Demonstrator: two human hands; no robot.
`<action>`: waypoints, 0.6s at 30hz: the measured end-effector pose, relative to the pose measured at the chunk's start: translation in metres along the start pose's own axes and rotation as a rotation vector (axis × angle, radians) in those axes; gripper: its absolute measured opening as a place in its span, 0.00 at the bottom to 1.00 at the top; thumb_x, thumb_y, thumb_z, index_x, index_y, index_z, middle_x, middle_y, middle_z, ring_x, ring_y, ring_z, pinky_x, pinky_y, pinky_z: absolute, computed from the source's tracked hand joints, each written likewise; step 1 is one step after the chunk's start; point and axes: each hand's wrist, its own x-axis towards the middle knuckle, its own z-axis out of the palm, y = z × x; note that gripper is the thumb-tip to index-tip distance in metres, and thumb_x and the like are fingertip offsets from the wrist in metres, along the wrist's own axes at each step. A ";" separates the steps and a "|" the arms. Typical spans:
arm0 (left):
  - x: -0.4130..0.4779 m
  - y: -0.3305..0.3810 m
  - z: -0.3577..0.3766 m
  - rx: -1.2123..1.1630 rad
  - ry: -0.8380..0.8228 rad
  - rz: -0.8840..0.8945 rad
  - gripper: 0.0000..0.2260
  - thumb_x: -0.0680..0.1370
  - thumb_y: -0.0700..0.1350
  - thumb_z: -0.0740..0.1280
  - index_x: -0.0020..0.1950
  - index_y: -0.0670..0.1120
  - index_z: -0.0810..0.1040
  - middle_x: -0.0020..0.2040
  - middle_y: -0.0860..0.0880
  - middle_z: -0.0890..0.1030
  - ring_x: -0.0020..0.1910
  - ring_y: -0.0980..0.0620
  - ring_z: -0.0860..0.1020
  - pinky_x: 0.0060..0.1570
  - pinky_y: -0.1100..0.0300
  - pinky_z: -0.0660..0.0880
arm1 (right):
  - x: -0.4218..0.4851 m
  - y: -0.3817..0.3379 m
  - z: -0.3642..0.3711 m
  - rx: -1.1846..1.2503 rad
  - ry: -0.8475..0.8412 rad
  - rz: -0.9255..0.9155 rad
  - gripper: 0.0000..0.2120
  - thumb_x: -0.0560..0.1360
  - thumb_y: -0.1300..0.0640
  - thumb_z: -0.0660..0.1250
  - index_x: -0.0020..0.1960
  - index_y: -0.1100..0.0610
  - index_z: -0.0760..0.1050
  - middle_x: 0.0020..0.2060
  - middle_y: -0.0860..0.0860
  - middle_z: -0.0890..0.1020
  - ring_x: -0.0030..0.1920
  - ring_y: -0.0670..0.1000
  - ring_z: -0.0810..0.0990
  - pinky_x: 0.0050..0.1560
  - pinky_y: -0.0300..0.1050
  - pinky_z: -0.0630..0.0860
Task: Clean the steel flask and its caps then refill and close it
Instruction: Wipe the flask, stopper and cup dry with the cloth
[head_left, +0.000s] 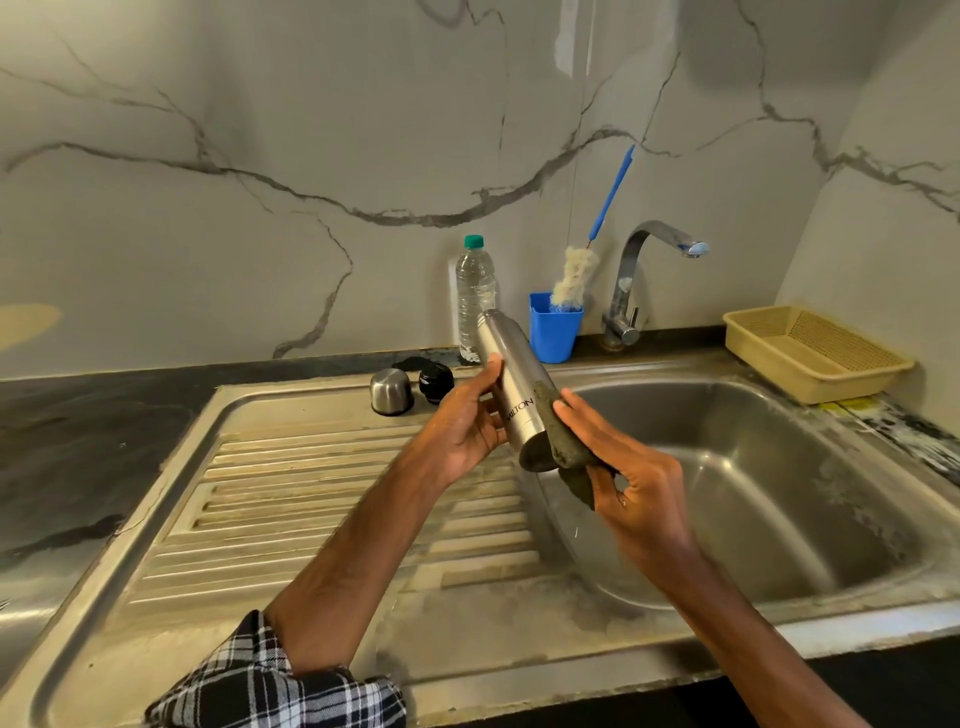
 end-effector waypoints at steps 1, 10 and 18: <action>-0.001 -0.001 0.002 0.003 -0.043 -0.015 0.30 0.74 0.55 0.74 0.70 0.40 0.72 0.64 0.36 0.79 0.64 0.38 0.80 0.61 0.41 0.79 | 0.000 0.001 -0.002 -0.012 0.015 -0.009 0.30 0.71 0.70 0.74 0.71 0.56 0.73 0.70 0.51 0.75 0.66 0.39 0.75 0.63 0.31 0.74; 0.000 0.004 -0.004 0.099 -0.119 0.011 0.17 0.77 0.49 0.73 0.61 0.41 0.79 0.48 0.44 0.83 0.45 0.46 0.84 0.46 0.48 0.82 | 0.002 0.007 0.001 0.017 -0.079 -0.059 0.28 0.72 0.75 0.71 0.69 0.58 0.76 0.71 0.53 0.74 0.73 0.51 0.70 0.67 0.47 0.75; 0.000 0.004 -0.003 0.184 -0.097 0.057 0.22 0.74 0.51 0.74 0.65 0.42 0.77 0.52 0.43 0.82 0.50 0.45 0.82 0.46 0.49 0.82 | 0.008 0.006 -0.009 0.175 -0.142 0.156 0.31 0.76 0.73 0.62 0.72 0.47 0.71 0.73 0.40 0.70 0.73 0.41 0.68 0.72 0.43 0.69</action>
